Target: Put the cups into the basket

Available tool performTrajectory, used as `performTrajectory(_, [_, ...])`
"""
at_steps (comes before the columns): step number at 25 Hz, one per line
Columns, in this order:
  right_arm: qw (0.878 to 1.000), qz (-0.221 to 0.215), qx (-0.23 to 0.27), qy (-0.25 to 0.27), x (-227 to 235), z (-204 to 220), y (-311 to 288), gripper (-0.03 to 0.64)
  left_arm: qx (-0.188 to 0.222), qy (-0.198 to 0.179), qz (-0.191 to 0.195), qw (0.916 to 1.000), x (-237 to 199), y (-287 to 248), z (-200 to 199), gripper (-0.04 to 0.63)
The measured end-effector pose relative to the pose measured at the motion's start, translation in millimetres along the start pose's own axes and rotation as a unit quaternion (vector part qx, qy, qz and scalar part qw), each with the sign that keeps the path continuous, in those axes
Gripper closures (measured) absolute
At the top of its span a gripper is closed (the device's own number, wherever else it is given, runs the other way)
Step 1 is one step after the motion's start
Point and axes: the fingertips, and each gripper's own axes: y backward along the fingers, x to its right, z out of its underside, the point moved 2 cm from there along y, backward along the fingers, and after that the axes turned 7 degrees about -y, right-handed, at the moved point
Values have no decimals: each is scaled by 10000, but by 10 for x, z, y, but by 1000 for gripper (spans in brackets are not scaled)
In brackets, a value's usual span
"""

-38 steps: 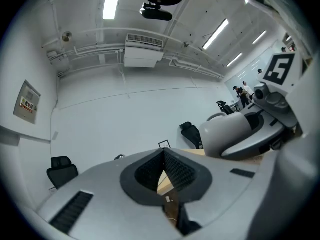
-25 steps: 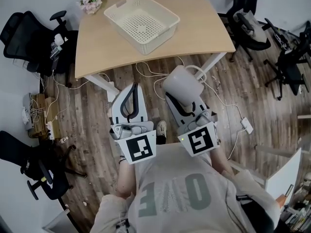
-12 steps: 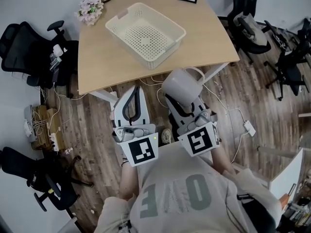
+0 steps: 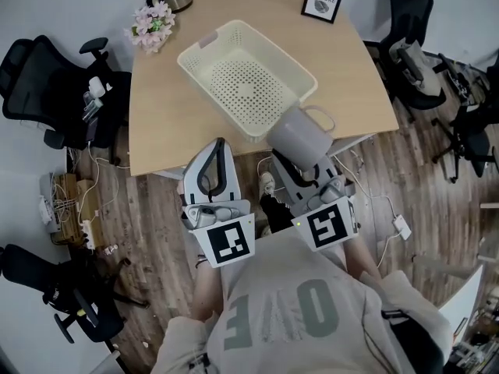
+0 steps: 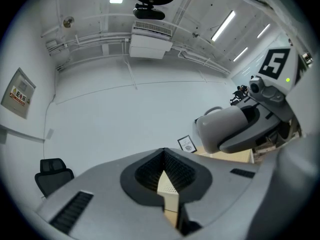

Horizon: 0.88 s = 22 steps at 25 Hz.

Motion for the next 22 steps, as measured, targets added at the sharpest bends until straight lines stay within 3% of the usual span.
performTrajectory(6, [10000, -16, 3, 97, 603, 10, -558, 583, 43, -71, 14, 10000, -176, -774, 115, 588])
performTrajectory(10, [9998, -5, -8, 209, 933, -6, -988, 583, 25, 197, -82, 9998, -299, -1210, 286, 588])
performTrajectory(15, [9998, -140, -42, 168, 1137, 33, -1308, 583, -292, 284, -164, 9990, -452, -1573, 440, 588])
performTrajectory(22, [9994, -273, -184, 92, 1372, 185, -1680, 583, -308, 450, 19, 9985, -362, -2031, 663, 588])
